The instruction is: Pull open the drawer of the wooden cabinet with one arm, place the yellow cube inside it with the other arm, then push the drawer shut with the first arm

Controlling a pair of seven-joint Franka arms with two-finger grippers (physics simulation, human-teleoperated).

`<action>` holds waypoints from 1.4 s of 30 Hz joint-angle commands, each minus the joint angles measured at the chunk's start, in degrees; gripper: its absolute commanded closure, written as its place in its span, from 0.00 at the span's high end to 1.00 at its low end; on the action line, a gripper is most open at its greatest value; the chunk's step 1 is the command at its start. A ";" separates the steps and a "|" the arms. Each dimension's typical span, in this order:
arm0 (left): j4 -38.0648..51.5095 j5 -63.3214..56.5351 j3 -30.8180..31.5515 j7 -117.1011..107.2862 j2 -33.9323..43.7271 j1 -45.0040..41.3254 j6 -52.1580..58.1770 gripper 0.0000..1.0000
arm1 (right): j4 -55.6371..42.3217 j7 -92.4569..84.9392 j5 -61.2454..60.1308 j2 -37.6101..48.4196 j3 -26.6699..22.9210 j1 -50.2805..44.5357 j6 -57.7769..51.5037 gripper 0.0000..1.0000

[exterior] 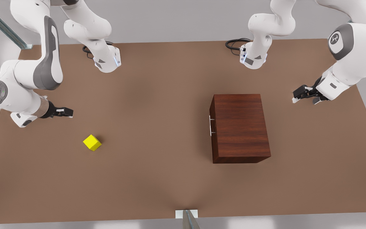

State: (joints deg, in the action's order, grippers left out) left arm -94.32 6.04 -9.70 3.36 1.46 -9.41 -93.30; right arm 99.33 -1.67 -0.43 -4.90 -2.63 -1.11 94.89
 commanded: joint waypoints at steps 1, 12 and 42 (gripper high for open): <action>-0.07 -0.85 0.21 3.32 0.03 -6.23 -0.39 1.00 | -0.10 -1.05 0.52 -0.11 0.00 -0.73 1.53 1.00; 29.45 -16.67 0.91 -37.01 -26.51 -37.08 11.74 1.00 | -0.98 -1.05 0.52 -1.08 0.00 -0.73 1.18 1.00; 29.81 -26.61 1.26 -76.92 -50.95 -42.44 1.11 1.00 | -1.15 -0.96 0.61 -1.70 0.00 -0.82 1.18 1.00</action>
State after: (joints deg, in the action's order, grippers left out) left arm -64.49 -18.61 -8.46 -61.84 -49.18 -51.51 -91.54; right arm 98.20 -2.54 0.21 -6.68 -2.62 -1.89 96.02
